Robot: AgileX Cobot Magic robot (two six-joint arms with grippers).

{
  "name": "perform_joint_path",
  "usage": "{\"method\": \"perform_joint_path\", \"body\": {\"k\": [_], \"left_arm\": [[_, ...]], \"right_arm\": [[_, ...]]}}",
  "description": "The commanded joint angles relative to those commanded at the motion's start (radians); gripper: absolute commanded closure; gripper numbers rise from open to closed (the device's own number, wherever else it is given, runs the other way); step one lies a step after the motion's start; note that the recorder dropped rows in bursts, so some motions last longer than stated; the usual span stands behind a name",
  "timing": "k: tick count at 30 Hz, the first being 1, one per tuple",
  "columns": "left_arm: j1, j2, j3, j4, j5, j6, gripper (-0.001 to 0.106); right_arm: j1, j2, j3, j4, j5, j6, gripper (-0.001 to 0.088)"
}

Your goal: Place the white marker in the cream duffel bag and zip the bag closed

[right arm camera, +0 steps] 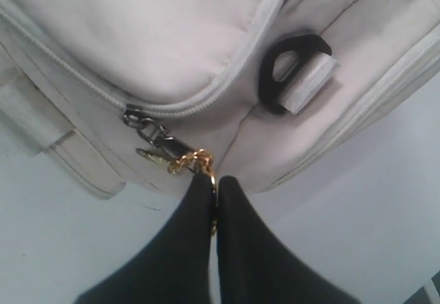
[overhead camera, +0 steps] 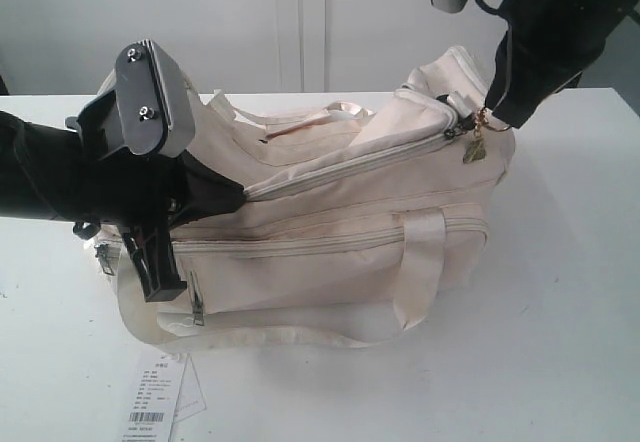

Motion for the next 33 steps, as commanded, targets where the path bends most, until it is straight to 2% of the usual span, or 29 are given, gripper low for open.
{"method": "perform_joint_path", "body": {"k": [7,12,18,19,21,24,26,29,31,33], "left_arm": [[0.000,0.000,0.000,0.000,0.000,0.000,0.105],[0.000,0.000,0.000,0.000,0.000,0.000,0.105],[0.000,0.000,0.000,0.002,0.000,0.000,0.105],[0.000,0.000,0.000,-0.004,-0.002,0.000,0.102],[0.000,0.000,0.000,-0.006,-0.004,0.000,0.086],[0.000,0.000,-0.002,-0.015,-0.001,-0.002,0.046],[0.000,-0.014,-0.011,-0.079,-0.011,-0.018,0.029],[0.000,-0.066,-0.028,-0.171,0.000,-0.055,0.029],[-0.002,-0.110,-0.032,-0.182,0.078,-0.061,0.033],[-0.031,-0.122,-0.034,-0.214,0.176,-0.061,0.038]], "right_arm": [[-0.023,0.000,0.000,-0.010,-0.063,0.000,0.0868],[-0.031,0.000,0.000,-0.010,-0.059,0.000,0.0868],[-0.031,0.000,0.000,0.053,-0.039,0.000,0.0868],[-0.031,0.000,0.000,0.053,-0.035,0.000,0.0868],[-0.031,0.000,0.000,0.053,-0.031,0.000,0.0868],[-0.031,0.000,0.000,0.065,-0.012,0.000,0.0868],[-0.031,0.000,0.000,0.083,-0.007,0.000,0.0868],[-0.031,0.000,0.000,0.085,0.007,0.000,0.0868],[-0.031,0.000,0.000,0.085,0.015,0.000,0.0868],[-0.031,0.000,0.000,0.085,0.015,0.000,0.0868]]}}
